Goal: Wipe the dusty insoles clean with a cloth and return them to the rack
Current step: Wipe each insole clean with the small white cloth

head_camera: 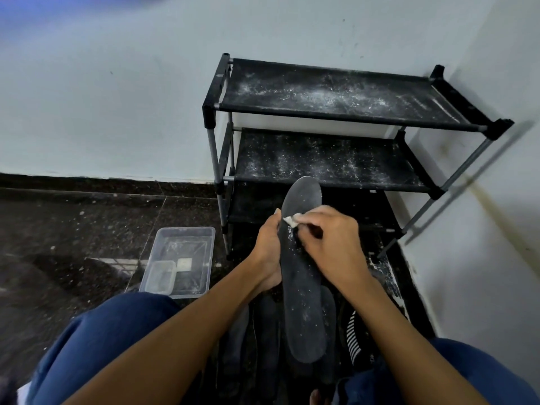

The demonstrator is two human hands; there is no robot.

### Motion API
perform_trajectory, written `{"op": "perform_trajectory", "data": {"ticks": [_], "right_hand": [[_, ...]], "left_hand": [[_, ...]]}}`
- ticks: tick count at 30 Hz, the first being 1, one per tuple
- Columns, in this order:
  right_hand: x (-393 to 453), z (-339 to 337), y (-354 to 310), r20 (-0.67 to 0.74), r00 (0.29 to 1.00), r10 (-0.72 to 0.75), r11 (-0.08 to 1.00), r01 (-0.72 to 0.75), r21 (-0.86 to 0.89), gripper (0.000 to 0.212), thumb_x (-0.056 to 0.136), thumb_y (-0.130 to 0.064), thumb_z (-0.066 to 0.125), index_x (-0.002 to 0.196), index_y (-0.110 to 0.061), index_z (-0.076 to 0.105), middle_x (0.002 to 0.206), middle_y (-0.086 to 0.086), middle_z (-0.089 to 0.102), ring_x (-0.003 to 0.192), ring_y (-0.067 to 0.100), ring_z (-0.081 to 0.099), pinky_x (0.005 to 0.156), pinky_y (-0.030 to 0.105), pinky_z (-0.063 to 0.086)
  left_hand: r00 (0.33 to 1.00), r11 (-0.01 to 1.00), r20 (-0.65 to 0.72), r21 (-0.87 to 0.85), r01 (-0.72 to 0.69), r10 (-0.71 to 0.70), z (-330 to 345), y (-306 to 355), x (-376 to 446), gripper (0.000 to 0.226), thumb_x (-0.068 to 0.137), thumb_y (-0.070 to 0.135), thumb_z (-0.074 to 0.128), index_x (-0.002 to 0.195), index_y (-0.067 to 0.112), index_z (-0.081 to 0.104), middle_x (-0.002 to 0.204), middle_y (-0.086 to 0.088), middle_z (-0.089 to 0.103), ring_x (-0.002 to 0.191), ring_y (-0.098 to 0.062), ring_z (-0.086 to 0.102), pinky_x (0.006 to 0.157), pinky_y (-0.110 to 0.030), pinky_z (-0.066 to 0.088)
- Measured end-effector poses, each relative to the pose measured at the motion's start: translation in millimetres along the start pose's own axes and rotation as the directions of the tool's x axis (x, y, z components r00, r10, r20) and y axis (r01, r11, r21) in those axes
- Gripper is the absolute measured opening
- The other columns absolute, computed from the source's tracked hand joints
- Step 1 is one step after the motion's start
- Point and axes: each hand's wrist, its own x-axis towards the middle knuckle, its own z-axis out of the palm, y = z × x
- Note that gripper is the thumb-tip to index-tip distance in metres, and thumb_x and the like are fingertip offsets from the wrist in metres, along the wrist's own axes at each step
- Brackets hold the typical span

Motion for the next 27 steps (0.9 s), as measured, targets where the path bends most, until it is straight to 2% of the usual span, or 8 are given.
{"op": "perform_trajectory", "data": {"ticks": [3,6,9,11,14,18,23,27], "right_hand": [[2,-3,3,-0.131,0.988,0.077,0.991,-0.090,-0.098,0.016,0.083,-0.004,0.065,0.097,-0.008,0.073,0.091,0.004,0.068,0.077,0.014,0.065,0.075,0.026,0.055],[1,2,-2,-0.062,0.998,0.024,0.998,-0.027,-0.056,0.016,0.081,-0.004,0.067,0.095,-0.009,0.073,0.090,0.002,0.069,0.077,0.012,0.065,0.075,0.024,0.054],[-1,4,-4,0.018,1.000,-0.006,1.000,0.006,0.024,0.018,0.078,-0.001,0.070,0.092,-0.011,0.074,0.085,0.000,0.070,0.072,0.008,0.065,0.072,0.018,0.052],[-1,1,-2,-0.050,0.998,0.035,0.998,-0.037,-0.041,0.016,0.080,-0.002,0.068,0.093,-0.010,0.074,0.085,0.002,0.069,0.072,0.011,0.064,0.070,0.022,0.053],[1,-1,-3,-0.130,0.989,0.070,0.992,-0.083,-0.094,0.015,0.082,-0.003,0.067,0.095,-0.008,0.072,0.085,0.003,0.068,0.072,0.014,0.063,0.069,0.027,0.055],[-3,7,-9,0.016,1.000,-0.008,1.000,0.009,-0.016,0.015,0.079,-0.005,0.069,0.091,-0.011,0.074,0.082,0.001,0.069,0.069,0.011,0.065,0.068,0.024,0.054],[0,1,-3,-0.121,0.991,0.063,0.993,-0.074,-0.087,0.014,0.082,-0.005,0.067,0.094,-0.008,0.073,0.085,0.004,0.068,0.071,0.015,0.064,0.069,0.032,0.056],[-2,1,-9,0.084,0.996,0.024,0.998,-0.029,0.064,0.016,0.078,-0.001,0.069,0.088,-0.011,0.075,0.082,-0.001,0.069,0.063,0.005,0.064,0.065,0.017,0.053]], "left_hand": [[1.000,1.000,-0.014,0.010,-0.023,0.023,1,0,1,0.051,0.100,0.040,0.026,0.081,0.012,0.065,0.067,-0.005,0.062,0.060,-0.016,0.060,0.056,-0.026,0.049],[0.999,0.999,-0.027,-0.001,-0.037,0.037,3,0,2,0.051,0.099,0.036,0.028,0.072,0.012,0.064,0.060,-0.003,0.062,0.055,-0.014,0.060,0.054,-0.024,0.048],[1.000,0.999,0.008,-0.039,-0.014,0.014,-2,2,2,0.068,0.098,0.055,0.020,0.085,0.010,0.070,0.075,-0.008,0.072,0.068,-0.017,0.069,0.069,-0.032,0.051],[1.000,1.000,0.031,-0.011,-0.001,0.001,-3,3,1,0.076,0.094,0.065,0.015,0.094,0.012,0.070,0.082,-0.008,0.073,0.075,-0.019,0.070,0.074,-0.033,0.051],[1.000,1.000,0.015,0.011,0.011,-0.011,1,0,1,0.075,0.093,0.065,0.014,0.099,0.014,0.069,0.084,-0.007,0.073,0.080,-0.018,0.069,0.075,-0.032,0.052],[1.000,1.000,-0.025,-0.020,0.008,-0.009,-3,1,2,0.077,0.092,0.067,0.018,0.104,0.010,0.067,0.101,-0.013,0.071,0.097,-0.024,0.067,0.083,-0.034,0.052],[1.000,1.000,0.005,0.009,0.009,-0.009,0,-1,3,0.073,0.094,0.063,0.016,0.100,0.012,0.068,0.087,-0.009,0.072,0.084,-0.020,0.067,0.078,-0.032,0.051],[0.999,0.999,-0.037,-0.030,0.015,-0.016,-5,0,4,0.077,0.093,0.065,0.022,0.083,0.009,0.075,0.092,-0.014,0.070,0.087,-0.024,0.064,0.084,-0.035,0.047]]}}
